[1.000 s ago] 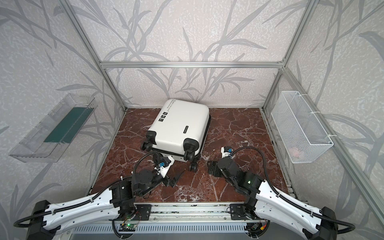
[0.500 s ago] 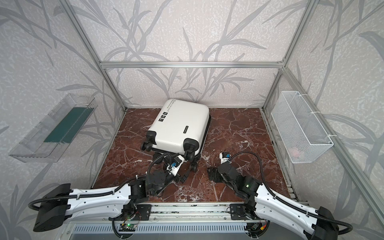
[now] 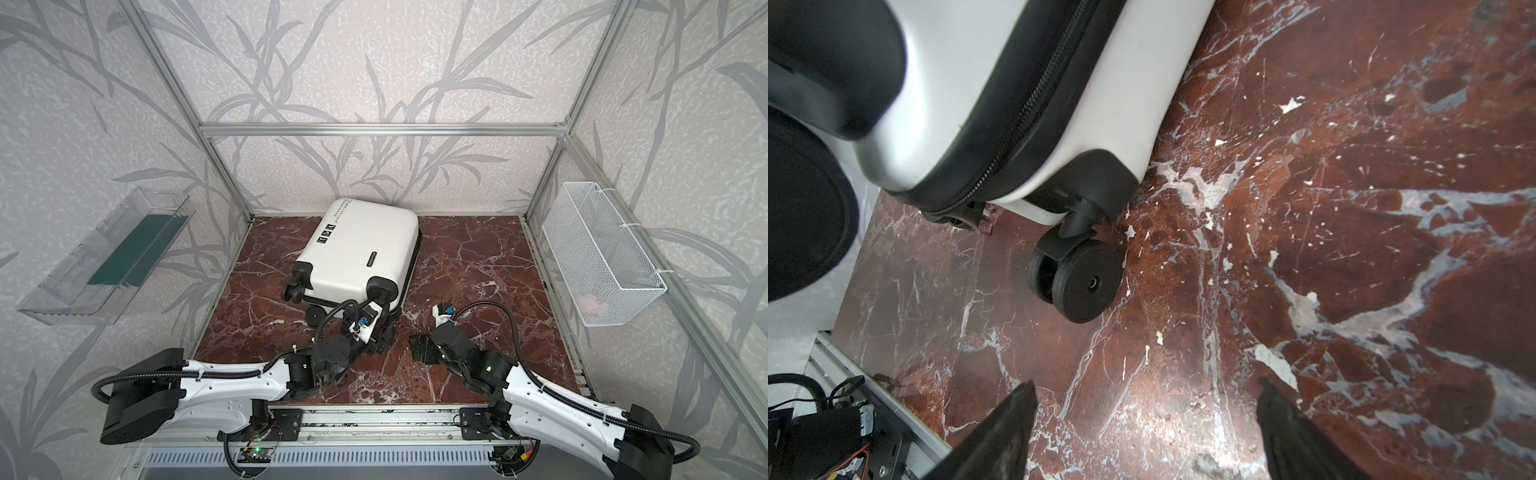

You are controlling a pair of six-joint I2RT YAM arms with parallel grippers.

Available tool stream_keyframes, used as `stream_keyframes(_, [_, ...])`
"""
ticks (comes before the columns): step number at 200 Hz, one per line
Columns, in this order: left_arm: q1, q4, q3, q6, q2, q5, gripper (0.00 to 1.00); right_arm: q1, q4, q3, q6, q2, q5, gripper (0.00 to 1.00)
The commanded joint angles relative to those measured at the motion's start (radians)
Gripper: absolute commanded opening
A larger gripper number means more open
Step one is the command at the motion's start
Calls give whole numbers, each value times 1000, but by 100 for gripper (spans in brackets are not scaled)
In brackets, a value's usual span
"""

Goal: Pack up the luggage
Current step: 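Grasp the black suitcase wheel nearest the left gripper with the left gripper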

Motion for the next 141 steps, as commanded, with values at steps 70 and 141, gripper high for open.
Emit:
stream_keyframes(70, [51, -52, -14, -37, -15, -33, 84, -3, 36, -12, -4, 6, -21, 81])
stream_keyframes(141, [95, -101, -21, -26, -52, 25, 67, -2, 40, -11, -1, 7, -30, 79])
